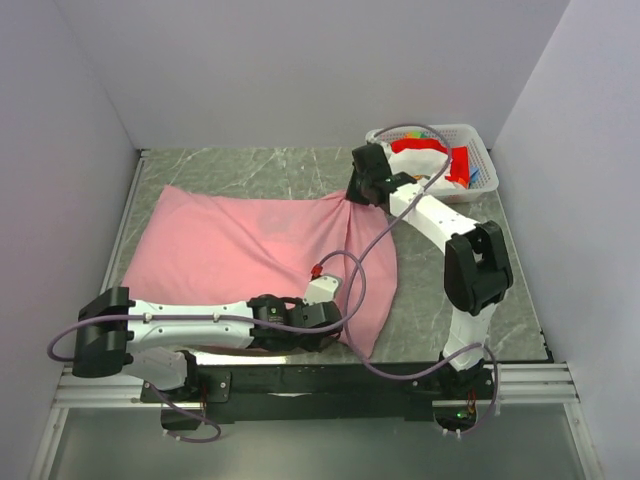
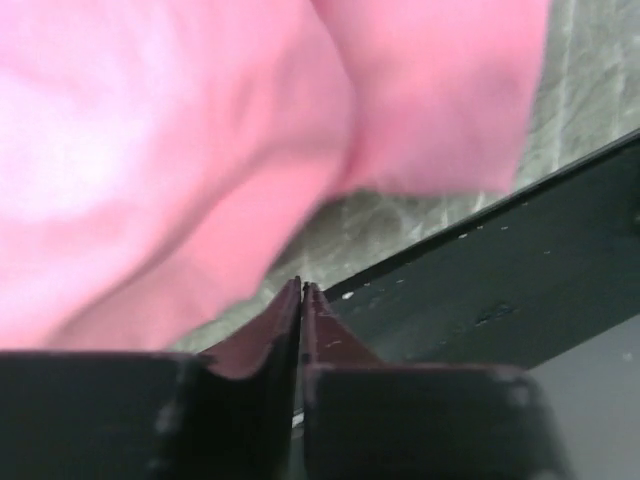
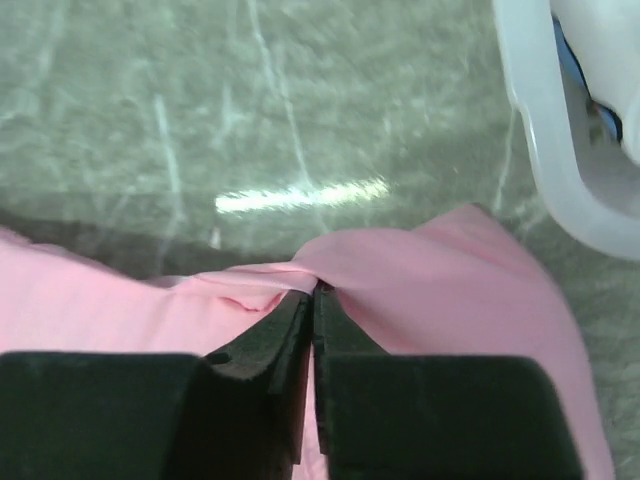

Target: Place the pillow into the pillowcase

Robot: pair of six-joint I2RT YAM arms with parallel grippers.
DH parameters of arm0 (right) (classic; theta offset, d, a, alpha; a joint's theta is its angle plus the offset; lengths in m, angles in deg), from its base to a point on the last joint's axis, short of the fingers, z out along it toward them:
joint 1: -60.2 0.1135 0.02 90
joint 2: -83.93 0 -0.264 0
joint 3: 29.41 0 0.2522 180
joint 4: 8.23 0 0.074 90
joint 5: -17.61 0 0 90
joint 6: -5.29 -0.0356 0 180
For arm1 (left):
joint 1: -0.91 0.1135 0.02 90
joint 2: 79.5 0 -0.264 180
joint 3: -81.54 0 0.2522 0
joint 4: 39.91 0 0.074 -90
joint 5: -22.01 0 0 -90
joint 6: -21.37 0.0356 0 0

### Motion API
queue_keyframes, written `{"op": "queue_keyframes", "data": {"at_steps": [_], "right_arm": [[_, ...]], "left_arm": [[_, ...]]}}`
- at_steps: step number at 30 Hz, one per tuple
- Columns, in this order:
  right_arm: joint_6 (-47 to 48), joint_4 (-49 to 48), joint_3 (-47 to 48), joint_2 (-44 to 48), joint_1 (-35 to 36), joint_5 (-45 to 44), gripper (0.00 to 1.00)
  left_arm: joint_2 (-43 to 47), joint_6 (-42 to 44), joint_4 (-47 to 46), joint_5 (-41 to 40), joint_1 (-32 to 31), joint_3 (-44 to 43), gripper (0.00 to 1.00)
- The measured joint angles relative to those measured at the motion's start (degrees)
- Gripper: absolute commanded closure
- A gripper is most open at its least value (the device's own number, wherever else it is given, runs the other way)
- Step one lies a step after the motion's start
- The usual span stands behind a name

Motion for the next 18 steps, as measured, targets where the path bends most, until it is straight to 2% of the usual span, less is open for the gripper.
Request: {"op": "queue_keyframes", "data": {"at_steps": [1,2,4,5,7,11,15,18], "right_arm": [[0.2,0.3,1.0,0.0,0.0,0.2,0.68],[0.4,0.3,1.7,0.2,0.0,0.4,0.52],[0.6,0.7,1.0,1.9,0.0,0.6,0.41],[1.0,-0.2,-1.6,3.9,0.0,0.9,0.32],[1.0,0.3,-7.4,9.4,0.0,1.2,0.30],[-1.2,-0.8,-26.9,30.3,0.1,1.4,0.31],[-6.1,-2.6,-43.2,49.9,3.4,1.8,0.35],[-12.3,-2.0,-55.8,60.8,11.3,2.6,0.35]], "left_arm": [[0.0,0.1,-0.5,0.4,0.0,0.1,0.98],[0.0,0.6,-1.0,1.2,0.1,0.2,0.85],[0.2,1.4,-2.3,2.8,0.1,0.2,0.65],[0.5,1.9,-2.8,3.4,0.1,0.2,0.49],[2.1,2.4,-3.0,4.2,0.2,0.2,0.49],[8.6,1.1,-1.7,4.0,3.6,-0.7,0.59],[14.7,-1.2,-2.7,3.2,16.5,-0.7,0.62],[17.8,-3.1,-6.0,3.9,27.4,2.6,0.62]]}}
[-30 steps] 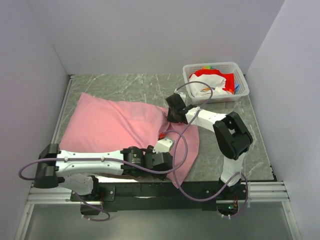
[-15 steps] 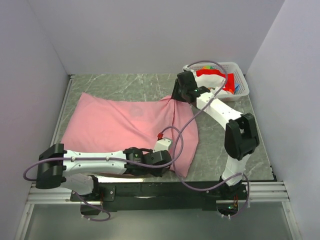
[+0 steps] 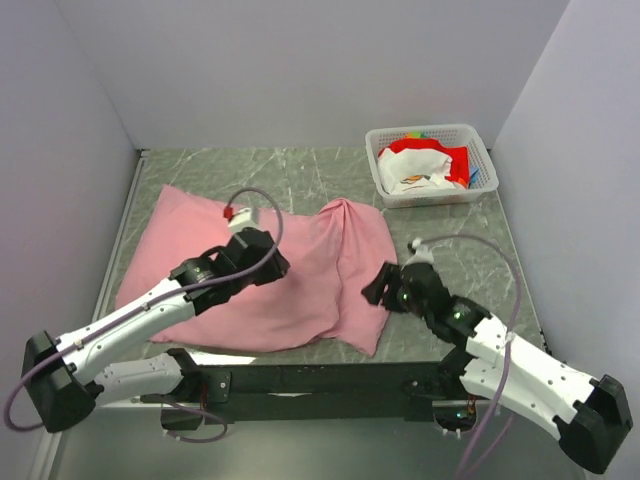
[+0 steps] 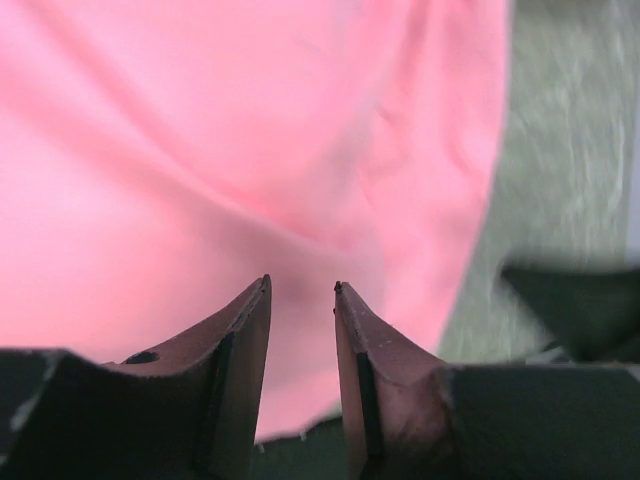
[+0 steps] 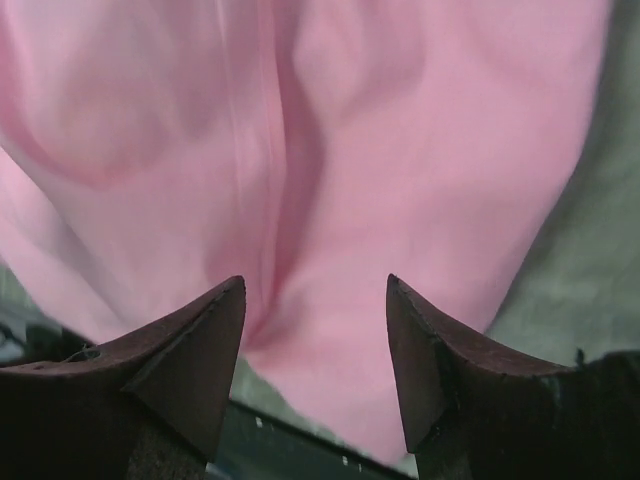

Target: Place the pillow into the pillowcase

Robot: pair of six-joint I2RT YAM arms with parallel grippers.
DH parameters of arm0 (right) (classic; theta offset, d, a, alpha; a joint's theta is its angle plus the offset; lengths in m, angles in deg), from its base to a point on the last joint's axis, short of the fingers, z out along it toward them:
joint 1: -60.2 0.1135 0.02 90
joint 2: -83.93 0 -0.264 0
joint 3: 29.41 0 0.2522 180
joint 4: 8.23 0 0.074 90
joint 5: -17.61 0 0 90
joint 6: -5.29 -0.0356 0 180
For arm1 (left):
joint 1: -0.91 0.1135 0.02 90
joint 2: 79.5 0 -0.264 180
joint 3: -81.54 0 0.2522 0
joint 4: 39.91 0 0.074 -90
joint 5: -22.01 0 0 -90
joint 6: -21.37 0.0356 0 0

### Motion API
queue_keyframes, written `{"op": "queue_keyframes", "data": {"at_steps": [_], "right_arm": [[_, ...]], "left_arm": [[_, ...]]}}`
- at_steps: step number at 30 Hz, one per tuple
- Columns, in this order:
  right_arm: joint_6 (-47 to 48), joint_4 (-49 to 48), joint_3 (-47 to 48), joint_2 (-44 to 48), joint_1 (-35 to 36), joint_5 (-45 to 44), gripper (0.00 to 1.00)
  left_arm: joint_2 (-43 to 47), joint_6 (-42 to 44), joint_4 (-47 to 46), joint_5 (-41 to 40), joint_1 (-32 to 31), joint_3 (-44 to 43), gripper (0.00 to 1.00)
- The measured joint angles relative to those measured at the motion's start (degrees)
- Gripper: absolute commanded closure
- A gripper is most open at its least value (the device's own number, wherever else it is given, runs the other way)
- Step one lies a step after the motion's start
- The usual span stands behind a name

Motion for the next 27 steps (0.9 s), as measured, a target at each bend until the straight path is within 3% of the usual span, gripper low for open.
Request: {"op": "queue_keyframes", "data": {"at_steps": [5,9,12,15,21,27], "right_arm": [[-9.3,3.5,-8.7,4.8,9.5,0.5,0.33],[-13.1,5.0,-9.1,5.0,11.4,0.7,0.29],[-14.4,4.9,-9.2,5.0,11.6,1.3,0.27],[-14.8,4.8,-9.3,3.9,11.6,1.9,0.26],[-14.6,4.7,-9.3,2.6,11.9,2.3,0.27],[-15.1,4.4,-9.7,1.6,13.7,2.6,0.28]], "left_arm": [[1.4,-3.0,-4.6,4.2,14.6,7.1,0.70],[0.1,-5.5,-9.7,9.2,26.5,13.6,0.76],[-6.7,-6.2,-14.7,14.3,33.8,15.2,0.79],[-14.1,-6.1,-19.5,18.9,38.0,14.1,0.80],[-28.4,-2.7,-22.6,23.7,42.7,1.6,0.79],[-32.1,0.6,-23.8,23.7,43.6,-4.0,0.75]]}}
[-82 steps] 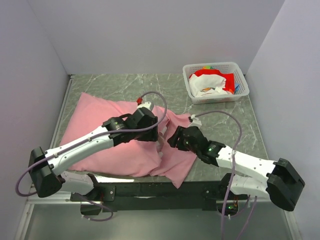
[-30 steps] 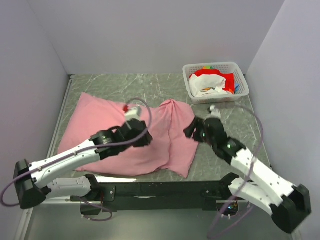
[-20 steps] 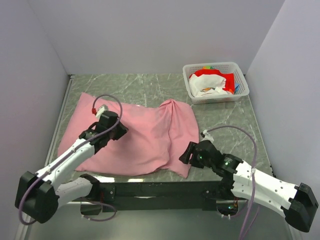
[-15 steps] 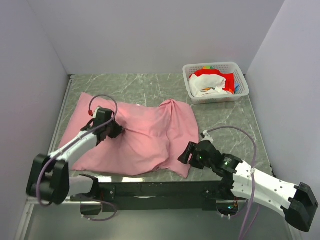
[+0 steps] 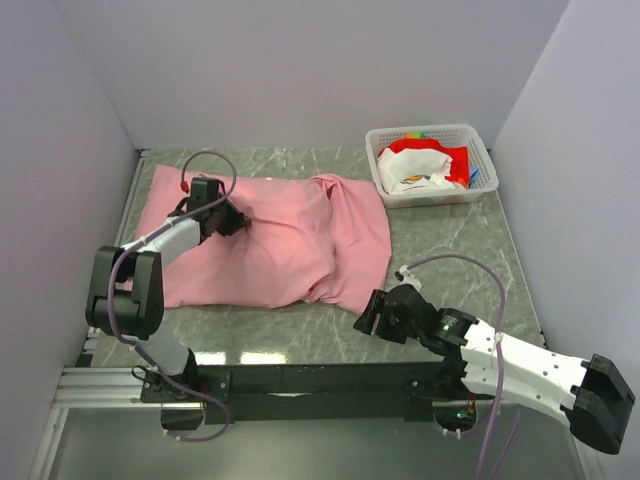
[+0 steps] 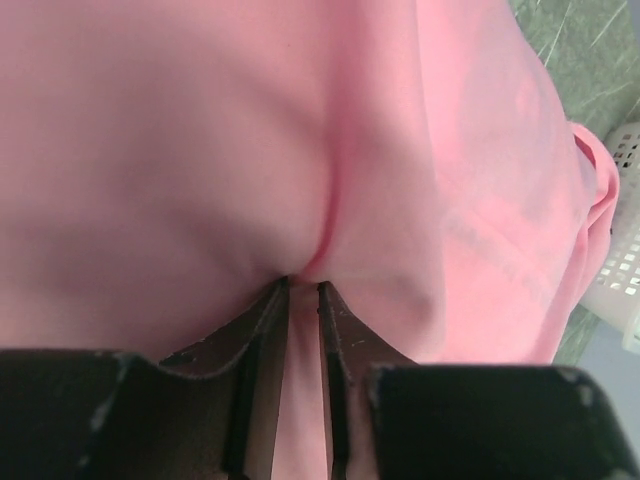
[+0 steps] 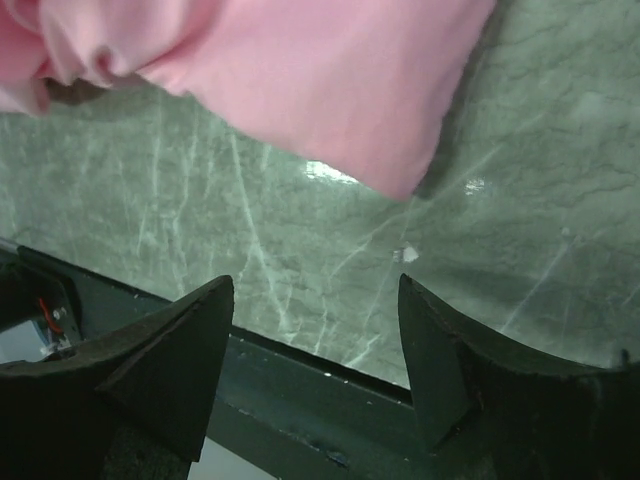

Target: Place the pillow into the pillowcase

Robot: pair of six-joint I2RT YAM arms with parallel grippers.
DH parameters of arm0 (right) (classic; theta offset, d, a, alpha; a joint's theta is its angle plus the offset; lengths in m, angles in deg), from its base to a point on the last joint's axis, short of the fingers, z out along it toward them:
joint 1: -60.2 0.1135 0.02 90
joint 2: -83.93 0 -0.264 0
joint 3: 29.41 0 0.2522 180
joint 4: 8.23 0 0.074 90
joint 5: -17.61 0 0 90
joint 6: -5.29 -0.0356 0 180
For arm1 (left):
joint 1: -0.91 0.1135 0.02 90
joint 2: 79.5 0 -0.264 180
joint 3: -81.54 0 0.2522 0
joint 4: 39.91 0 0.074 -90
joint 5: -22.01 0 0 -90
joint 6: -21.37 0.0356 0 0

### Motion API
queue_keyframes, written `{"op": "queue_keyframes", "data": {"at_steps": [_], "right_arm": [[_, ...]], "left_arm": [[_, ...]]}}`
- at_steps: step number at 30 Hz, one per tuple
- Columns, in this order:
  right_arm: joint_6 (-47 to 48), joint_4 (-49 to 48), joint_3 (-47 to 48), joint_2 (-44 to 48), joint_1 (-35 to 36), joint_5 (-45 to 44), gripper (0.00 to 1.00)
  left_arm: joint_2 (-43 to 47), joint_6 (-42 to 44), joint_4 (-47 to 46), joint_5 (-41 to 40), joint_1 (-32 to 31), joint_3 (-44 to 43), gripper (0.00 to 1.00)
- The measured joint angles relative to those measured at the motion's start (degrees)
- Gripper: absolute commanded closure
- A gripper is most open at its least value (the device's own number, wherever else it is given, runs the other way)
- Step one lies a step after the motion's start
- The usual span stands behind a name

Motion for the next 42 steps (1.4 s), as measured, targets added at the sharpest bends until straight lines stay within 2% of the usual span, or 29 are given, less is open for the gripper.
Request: {"op": "queue_keyframes", "data": {"at_steps": [3,5,8,10,14,15,18,22,27,30,31,32,35,36,39,42], "right_arm": [[-1.6,0.2,-0.9,-0.6,0.4,-1.4,0.28],[-3.1,0.5,-0.9,-1.0,0.4,-3.6,0.35],[-5.4,-0.7,-1.0,-2.2,0.2,-7.7,0.40],[-6.4,-2.7,-1.0,-4.6,-0.6,-9.8,0.46],[-7.4,-8.0,0.3,-13.6,-1.6,-11.2,0.49],[-7.4,-9.0,1.5,-15.5,-1.6,-11.3,0.67],[-7.0,-10.8,3.5,-20.3,-1.9,-11.2,1.00],[-6.4,-7.2,3.4,-15.3,-4.9,-11.6,1.00],[-3.8,1.8,3.3,5.1,-11.7,-12.0,1.00],[-3.5,5.0,2.3,13.1,-13.2,-11.0,1.00],[-3.6,5.9,1.6,14.5,-13.4,-10.5,0.97],[-3.7,6.5,0.6,15.3,-13.4,-9.9,0.81],[-4.0,8.5,-2.8,16.2,-13.4,-8.2,0.66],[-3.8,9.0,-3.9,16.2,-13.4,-7.5,0.62],[-2.3,11.2,-4.2,15.3,-13.4,-6.8,0.60],[-0.1,11.5,-1.2,12.1,-13.4,-6.6,0.60]], "left_arm": [[0.0,1.0,0.5,0.0,0.0,-0.3,0.73],[0.1,1.4,0.5,0.0,0.0,-0.3,0.73],[0.5,1.7,0.4,0.0,0.0,0.0,0.73],[0.9,1.9,0.5,0.0,0.0,0.4,0.73],[1.9,2.4,0.7,0.0,0.2,1.0,0.73],[2.0,2.6,0.7,0.0,0.2,1.1,0.73],[2.1,3.0,0.8,0.0,0.4,1.1,0.73],[2.5,3.1,1.2,0.2,1.0,1.3,0.73],[3.9,3.1,2.2,0.6,3.6,2.1,0.73],[4.4,3.4,3.2,0.9,5.2,2.1,0.71],[4.7,3.6,3.7,0.9,5.6,2.1,0.70],[5.0,3.9,4.2,0.9,6.1,2.1,0.67],[6.5,5.4,5.8,1.0,6.6,2.0,0.52],[7.1,6.1,6.5,1.3,6.6,1.8,0.43],[9.7,8.7,9.4,0.5,5.0,1.1,0.34],[15.4,9.9,12.0,-2.4,-0.4,1.9,0.36]]}}
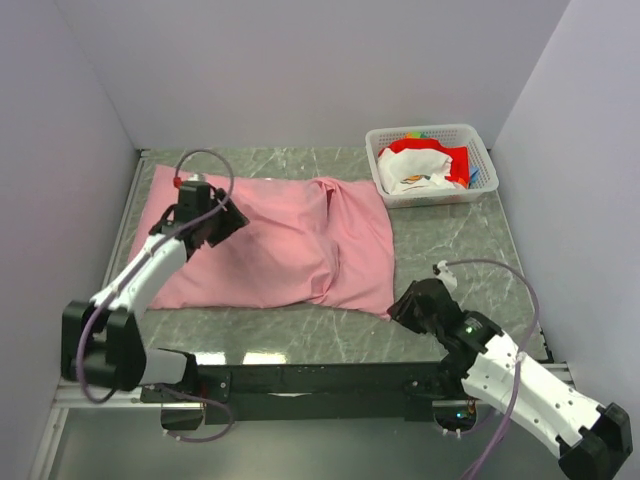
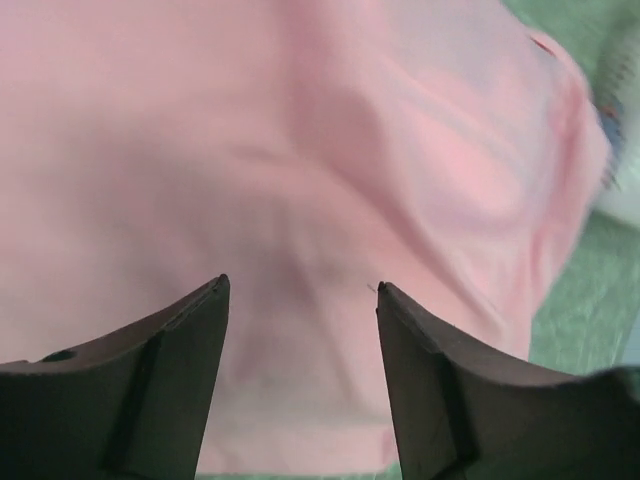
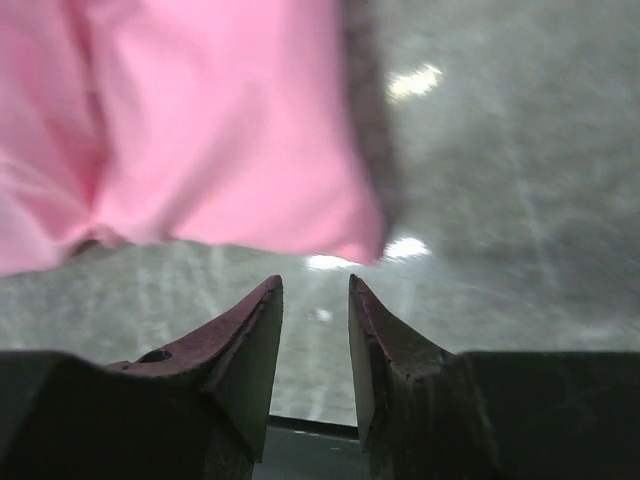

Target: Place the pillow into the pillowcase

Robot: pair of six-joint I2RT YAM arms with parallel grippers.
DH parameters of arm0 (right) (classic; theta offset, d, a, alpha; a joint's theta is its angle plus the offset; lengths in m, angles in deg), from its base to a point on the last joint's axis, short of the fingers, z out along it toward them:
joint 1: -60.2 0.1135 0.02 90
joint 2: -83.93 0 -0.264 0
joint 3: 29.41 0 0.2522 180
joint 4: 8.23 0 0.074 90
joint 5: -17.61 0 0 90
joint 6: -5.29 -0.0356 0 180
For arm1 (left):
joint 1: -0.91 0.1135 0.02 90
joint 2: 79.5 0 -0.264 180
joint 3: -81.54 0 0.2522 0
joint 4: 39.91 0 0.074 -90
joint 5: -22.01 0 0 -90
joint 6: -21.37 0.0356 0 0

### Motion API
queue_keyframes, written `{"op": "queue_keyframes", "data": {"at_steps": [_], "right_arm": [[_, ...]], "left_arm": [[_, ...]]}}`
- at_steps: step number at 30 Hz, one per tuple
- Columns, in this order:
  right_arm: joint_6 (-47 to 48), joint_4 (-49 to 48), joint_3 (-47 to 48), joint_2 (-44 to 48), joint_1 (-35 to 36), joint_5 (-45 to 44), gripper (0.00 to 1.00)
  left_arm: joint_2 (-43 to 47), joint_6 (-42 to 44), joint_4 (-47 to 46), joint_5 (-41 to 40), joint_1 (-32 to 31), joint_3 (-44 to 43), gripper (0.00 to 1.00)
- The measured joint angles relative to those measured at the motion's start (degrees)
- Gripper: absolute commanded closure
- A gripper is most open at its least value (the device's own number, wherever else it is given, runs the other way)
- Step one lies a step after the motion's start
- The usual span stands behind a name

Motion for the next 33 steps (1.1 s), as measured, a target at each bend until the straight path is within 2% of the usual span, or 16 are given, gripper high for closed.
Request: {"op": "queue_keyframes", "data": {"at_steps": [4,6,10,13,17,20,21,22,27,33], "right_arm": [[4.1,-3.5,8.7,-10.9,0.0,0.5,0.58],[6.9,-6.7,15.0,-19.3,0.0,0.9,0.58],[12.2,-13.2,29.8,-38.1,-2.1,3.3,0.58],[15.6,-16.5,40.5,-50.7,-4.5,5.5,0.58],[18.6,-18.0,51.7,-64.3,-5.8,7.0,0.56],[20.0,-17.8,58.8,-73.6,-6.6,7.3,0.52],[20.5,-17.7,60.5,-76.1,-6.8,7.4,0.51],[20.8,-17.3,62.1,-78.2,-7.1,7.4,0.50],[22.5,-13.7,70.8,-87.1,-8.5,6.2,0.49],[23.8,-10.7,78.9,-92.5,-8.9,3.3,0.53]], "left_arm": [[11.4,-0.9,0.7,-4.4,-13.5,4.6,0.47],[13.2,-1.6,1.0,-6.8,-20.3,5.4,0.50],[9.6,-3.0,-0.1,-12.0,-33.7,6.0,0.55],[5.9,-3.8,-2.4,-15.2,-39.5,8.2,0.53],[0.3,-3.8,-6.4,-18.4,-42.3,8.5,0.57],[-5.1,-3.5,-9.4,-20.4,-44.1,8.2,0.74],[-7.4,-3.3,-10.1,-20.9,-44.9,7.7,0.93],[-9.5,-3.2,-10.6,-21.3,-45.5,7.3,0.99],[-16.2,-4.3,-10.8,-22.3,-46.8,6.2,0.99],[-10.5,-7.9,-10.0,-20.4,-47.2,10.8,0.99]]}}
